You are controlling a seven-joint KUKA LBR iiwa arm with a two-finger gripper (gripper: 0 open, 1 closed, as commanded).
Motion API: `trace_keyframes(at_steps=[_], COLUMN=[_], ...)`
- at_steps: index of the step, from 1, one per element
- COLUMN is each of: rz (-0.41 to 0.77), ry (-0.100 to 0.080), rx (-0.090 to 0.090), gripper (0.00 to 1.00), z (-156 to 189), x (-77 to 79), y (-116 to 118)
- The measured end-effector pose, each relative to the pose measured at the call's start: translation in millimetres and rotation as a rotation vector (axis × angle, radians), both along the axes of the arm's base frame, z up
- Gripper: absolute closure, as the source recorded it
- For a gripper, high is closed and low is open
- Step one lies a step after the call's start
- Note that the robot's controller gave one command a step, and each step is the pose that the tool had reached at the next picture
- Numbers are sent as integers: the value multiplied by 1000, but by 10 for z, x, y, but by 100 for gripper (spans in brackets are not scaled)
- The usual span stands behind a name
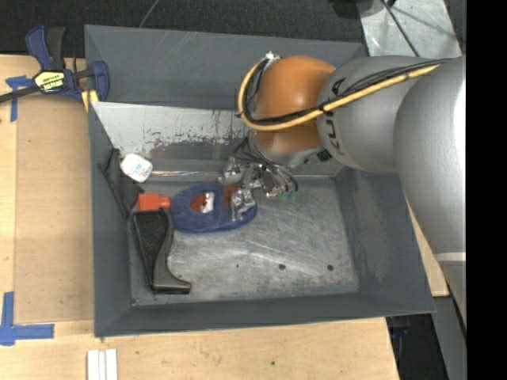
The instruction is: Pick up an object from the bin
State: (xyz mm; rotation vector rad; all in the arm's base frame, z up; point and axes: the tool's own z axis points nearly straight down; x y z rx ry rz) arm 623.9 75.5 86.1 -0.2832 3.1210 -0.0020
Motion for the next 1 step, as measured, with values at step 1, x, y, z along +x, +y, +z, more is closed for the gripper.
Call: trace_keyframes(at_steps=[1], rz=[281], ry=[-3], rx=[0], gripper=[100], z=[1259], x=[59], y=[78])
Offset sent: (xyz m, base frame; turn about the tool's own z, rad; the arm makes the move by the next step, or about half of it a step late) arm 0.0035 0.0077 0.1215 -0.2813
